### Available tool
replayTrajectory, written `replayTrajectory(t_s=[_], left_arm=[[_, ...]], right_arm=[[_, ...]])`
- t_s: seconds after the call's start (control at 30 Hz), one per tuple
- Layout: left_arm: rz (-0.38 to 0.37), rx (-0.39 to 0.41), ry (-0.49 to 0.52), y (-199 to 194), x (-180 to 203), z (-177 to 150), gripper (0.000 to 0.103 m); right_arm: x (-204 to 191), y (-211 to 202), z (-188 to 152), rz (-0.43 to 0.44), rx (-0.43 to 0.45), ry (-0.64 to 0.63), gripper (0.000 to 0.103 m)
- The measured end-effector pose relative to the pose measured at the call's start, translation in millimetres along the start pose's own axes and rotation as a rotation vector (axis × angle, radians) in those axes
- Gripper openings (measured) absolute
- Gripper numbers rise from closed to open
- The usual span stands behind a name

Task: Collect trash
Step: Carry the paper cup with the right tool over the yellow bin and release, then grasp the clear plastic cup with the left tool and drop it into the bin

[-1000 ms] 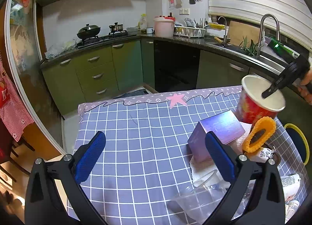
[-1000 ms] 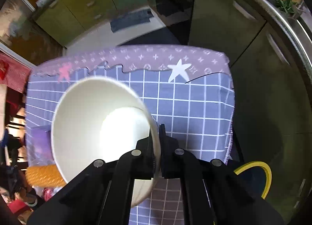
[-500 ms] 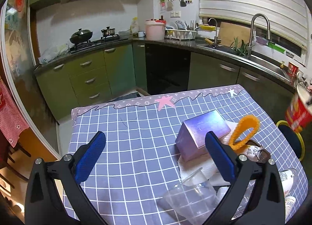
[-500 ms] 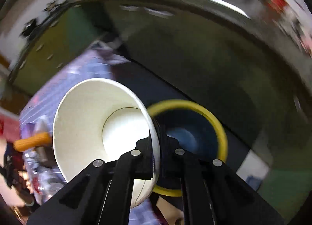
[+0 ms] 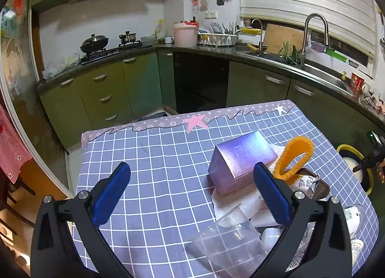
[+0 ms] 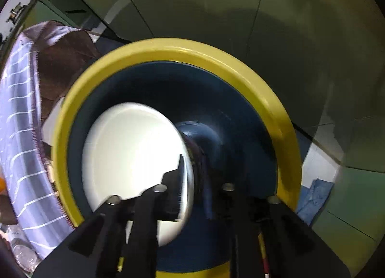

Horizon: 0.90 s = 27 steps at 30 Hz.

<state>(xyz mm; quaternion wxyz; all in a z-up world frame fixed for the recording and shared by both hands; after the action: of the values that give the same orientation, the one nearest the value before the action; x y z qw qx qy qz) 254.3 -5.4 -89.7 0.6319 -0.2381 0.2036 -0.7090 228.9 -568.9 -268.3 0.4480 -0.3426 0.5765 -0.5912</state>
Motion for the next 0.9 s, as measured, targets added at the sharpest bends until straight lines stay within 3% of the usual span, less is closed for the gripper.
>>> replayTrajectory(t_s=[0.2,0.37,0.5,0.77,0.9], left_arm=[[-0.001,-0.074,-0.028,6,2,-6,0.097],[0.042,-0.293,-0.115,16,-4,-25,0.097],[-0.018,-0.492,-0.205,21,-2,-46,0.097],[0.059,-0.677,-0.289,41,-1,-72,0.097],[0.054,-0.788,-0.362,56,-3,-93,0.097]], right_arm=[[-8,-27,-2,0.006,0.045,-0.030,0.029],[-21,-49,-11,0.038,0.060,-0.062,0.030],[-42,-56,-24,0.068,0.071,-0.096,0.030],[-81,-56,-33,0.150,0.081,-0.160,0.032],[-87,-54,-50,0.181,0.083,-0.191,0.034]])
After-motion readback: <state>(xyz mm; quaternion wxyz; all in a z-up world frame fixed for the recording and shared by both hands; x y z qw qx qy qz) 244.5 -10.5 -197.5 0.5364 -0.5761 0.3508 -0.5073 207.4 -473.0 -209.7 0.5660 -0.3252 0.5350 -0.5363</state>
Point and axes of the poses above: each gripper's, at about its wrist camera, not at the fingertips, and y roughly the way its jaws point, x to its right, z to its top, the point moved 6 cm from there along y, roughly the way its jaws point, and after that the axes turned 8 degrees about -y, right-handed, at the moved point
